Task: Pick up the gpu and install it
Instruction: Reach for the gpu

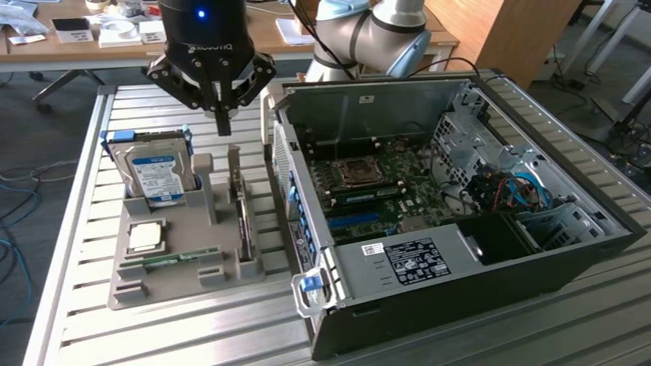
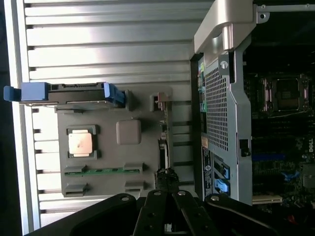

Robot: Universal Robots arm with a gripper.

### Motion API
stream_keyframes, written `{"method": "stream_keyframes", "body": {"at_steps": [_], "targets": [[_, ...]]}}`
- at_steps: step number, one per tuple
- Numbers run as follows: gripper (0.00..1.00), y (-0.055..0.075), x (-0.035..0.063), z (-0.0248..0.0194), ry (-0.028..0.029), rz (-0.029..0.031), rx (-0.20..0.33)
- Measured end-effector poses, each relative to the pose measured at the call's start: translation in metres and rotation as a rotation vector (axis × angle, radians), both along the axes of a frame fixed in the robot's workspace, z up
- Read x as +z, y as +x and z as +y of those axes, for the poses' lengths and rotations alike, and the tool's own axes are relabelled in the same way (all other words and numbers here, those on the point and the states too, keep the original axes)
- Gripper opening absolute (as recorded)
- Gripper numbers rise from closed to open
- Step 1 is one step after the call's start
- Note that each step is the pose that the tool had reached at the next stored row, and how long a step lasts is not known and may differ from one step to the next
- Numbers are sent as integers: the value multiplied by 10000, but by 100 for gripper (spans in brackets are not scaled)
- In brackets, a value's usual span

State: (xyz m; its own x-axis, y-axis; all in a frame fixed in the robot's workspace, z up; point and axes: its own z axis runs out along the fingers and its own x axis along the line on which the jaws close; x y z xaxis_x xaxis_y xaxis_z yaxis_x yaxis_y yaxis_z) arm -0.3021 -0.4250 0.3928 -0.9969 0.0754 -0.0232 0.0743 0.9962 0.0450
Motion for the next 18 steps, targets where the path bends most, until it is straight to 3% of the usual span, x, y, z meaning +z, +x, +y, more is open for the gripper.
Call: {"method": "stream_keyframes", "body": {"at_steps": [5,11,18], "targets": [[11,0,0,-112,-14,-1,1],[11,0,0,-205,-53,0,1],[11,-1,0,-220,-60,1,1]]}}
